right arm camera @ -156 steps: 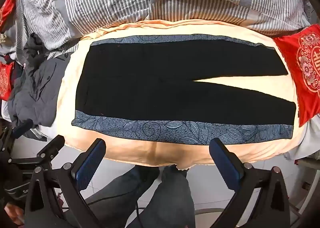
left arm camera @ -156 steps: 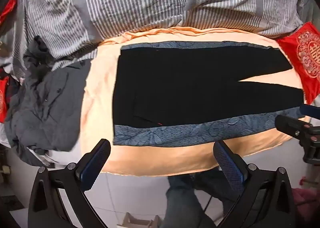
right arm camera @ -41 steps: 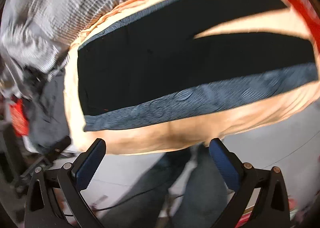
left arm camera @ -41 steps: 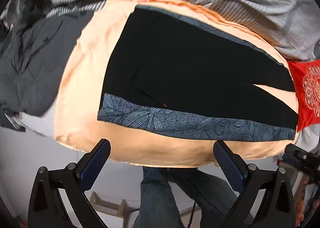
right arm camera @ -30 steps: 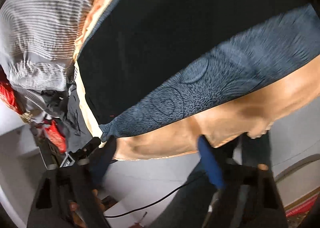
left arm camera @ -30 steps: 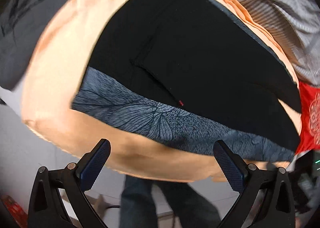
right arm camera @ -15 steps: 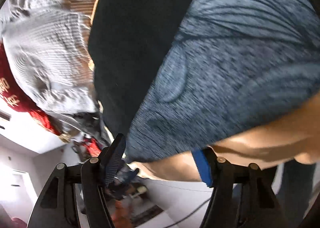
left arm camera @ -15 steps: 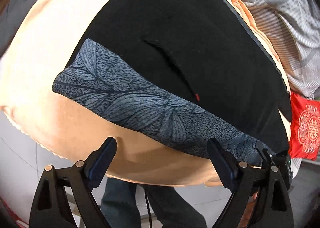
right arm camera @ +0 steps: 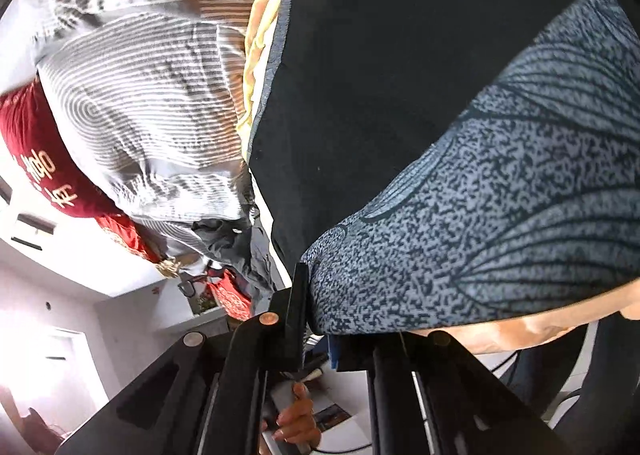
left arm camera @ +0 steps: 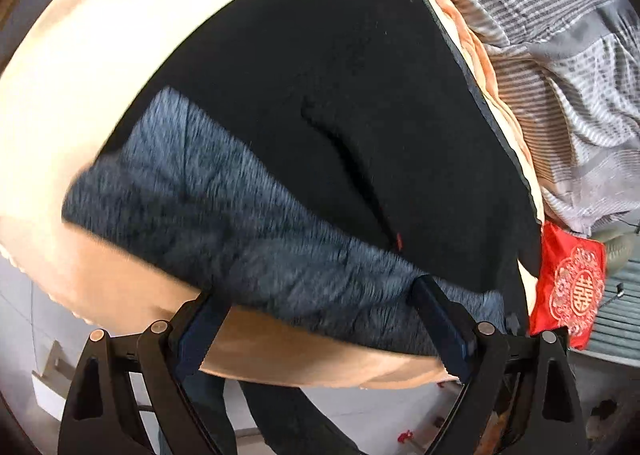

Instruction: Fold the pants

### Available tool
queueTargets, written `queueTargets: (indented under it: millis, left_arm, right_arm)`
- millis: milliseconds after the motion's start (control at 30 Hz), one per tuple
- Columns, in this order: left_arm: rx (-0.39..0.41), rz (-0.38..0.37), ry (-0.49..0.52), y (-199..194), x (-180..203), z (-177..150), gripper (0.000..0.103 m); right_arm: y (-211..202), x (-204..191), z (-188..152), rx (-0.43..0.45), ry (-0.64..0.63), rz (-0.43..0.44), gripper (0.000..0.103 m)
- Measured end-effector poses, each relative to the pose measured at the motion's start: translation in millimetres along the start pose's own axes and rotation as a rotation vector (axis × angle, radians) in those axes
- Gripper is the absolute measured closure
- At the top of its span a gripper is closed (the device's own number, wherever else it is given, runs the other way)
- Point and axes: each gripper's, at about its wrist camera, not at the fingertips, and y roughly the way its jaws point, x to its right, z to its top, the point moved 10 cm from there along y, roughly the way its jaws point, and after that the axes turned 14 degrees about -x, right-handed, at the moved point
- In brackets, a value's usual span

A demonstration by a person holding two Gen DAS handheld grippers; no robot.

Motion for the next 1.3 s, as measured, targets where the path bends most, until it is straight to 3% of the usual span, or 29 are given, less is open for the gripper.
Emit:
queueTargets:
  millis: [67,100,200,300,467,567,767,933,1000,1067,1267,1300]
  left_arm:
    - [-0.006,-0.002,-0.012,1,0,6,0.012]
    - [-0.011,-0.003,-0.02,2,-1,8,0.032]
    - [-0.027,0.04,-0.018,-1,-7,14,0.073]
    - [0.008,0.061,0.018,-23,-2,18,0.085]
    - [0.076,0.104,0.159,-65,39,24,0.085]
    - [0.111,0.107,0.205,-81,73,46,0.085]
    - [0.211,0.135,0.209,-86,119,124,0.084]
    - [0.248,0.227,0.174,-54,126,195,0.084]
    - [0.273,0.278,0.166,-42,124,218,0.075]
    - [0.3,0.328,0.147,-37,122,233,0.05]
    - [0.306,0.359,0.13,-47,122,238,0.048]
    - [0.323,0.391,0.135,-56,122,234,0.037]
  right_arm:
    - [-3,4,0,-0.004,0.005,-0.02,0.094]
    - [-3,5,0,-0.004,0.009,-0.033,0.094]
    - [-6,6,-1,0.001,0.018,-0.07,0.094]
    - [-8,-6,1,0.0,-0.006,-0.124,0.094]
    - [-15,-48,20,-0.028,-0.105,-0.192,0.094]
    - [-21,-77,44,-0.049,-0.161,-0.215,0.094]
    - [-10,-110,124,-0.148,-0.212,-0.292,0.094]
    - [19,-96,200,-0.223,-0.159,-0.343,0.094]
    - [31,-87,228,-0.238,-0.131,-0.351,0.094]
    - [39,-77,252,-0.242,-0.13,-0.39,0.094]
    - [57,-53,280,-0.29,-0.096,-0.406,0.093]
    - [58,-53,280,-0.298,-0.095,-0.406,0.093]
